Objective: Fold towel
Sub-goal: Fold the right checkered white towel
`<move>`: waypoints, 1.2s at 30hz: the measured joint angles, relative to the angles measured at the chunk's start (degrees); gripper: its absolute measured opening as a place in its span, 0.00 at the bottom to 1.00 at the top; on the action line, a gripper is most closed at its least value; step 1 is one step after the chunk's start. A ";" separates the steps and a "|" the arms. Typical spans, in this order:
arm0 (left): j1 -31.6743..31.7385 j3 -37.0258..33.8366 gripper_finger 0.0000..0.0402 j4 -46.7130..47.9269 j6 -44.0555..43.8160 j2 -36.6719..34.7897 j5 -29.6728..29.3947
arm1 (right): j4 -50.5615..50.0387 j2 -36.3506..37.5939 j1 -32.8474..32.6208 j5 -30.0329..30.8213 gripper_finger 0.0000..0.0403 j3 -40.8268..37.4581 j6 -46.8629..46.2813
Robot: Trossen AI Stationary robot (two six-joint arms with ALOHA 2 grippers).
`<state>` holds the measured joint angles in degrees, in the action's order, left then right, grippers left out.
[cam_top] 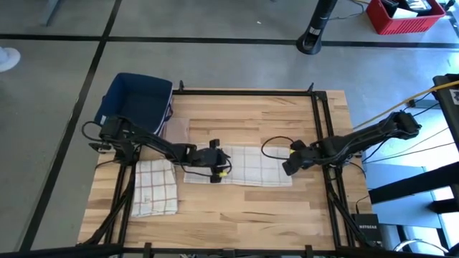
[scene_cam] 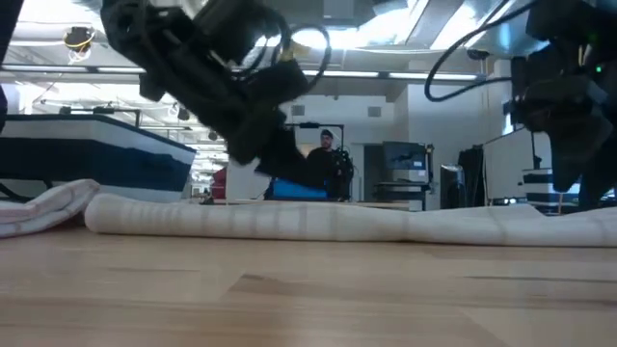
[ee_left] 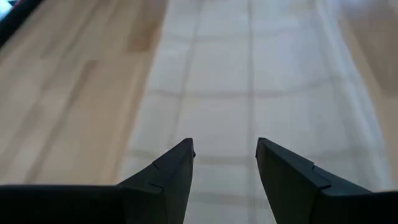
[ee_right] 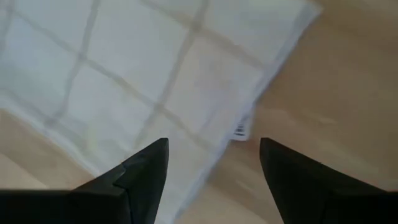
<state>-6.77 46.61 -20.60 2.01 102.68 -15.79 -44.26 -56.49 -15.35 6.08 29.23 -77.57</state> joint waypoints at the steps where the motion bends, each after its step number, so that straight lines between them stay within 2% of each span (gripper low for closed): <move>1: -0.06 0.00 0.42 0.03 0.59 0.75 0.02 | 2.17 0.00 0.00 -0.73 0.63 -1.22 -0.40; 4: -0.14 0.00 0.42 1.54 1.45 1.50 0.07 | 7.59 -0.02 0.00 -2.61 0.63 -5.01 -1.51; 11: -0.09 0.04 0.42 1.34 1.21 0.91 0.00 | 17.42 0.30 0.00 -2.63 0.63 -12.18 -6.21; 21: -0.06 0.04 0.42 1.73 1.15 0.91 -0.01 | 29.53 0.11 -0.04 2.13 0.63 -16.15 -6.02; 24: -0.01 0.04 0.42 1.65 1.02 0.91 -0.02 | 31.63 0.07 -0.04 3.40 0.60 -17.05 -6.03; 28: -0.04 0.04 0.42 1.39 0.83 0.91 -0.02 | 31.82 0.02 -0.04 4.65 0.46 -17.63 -4.82; 34: -0.04 0.12 0.42 -3.44 0.89 0.91 1.02 | 32.03 -0.11 -0.04 5.88 0.10 -17.90 0.12; 36: 0.03 1.06 0.42 -3.93 0.78 0.94 2.77 | 32.70 -0.13 -0.02 6.63 0.04 -17.90 1.51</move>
<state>-6.74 47.67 -24.54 2.79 103.61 -13.02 -11.57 -56.62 -15.38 12.71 11.33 -76.06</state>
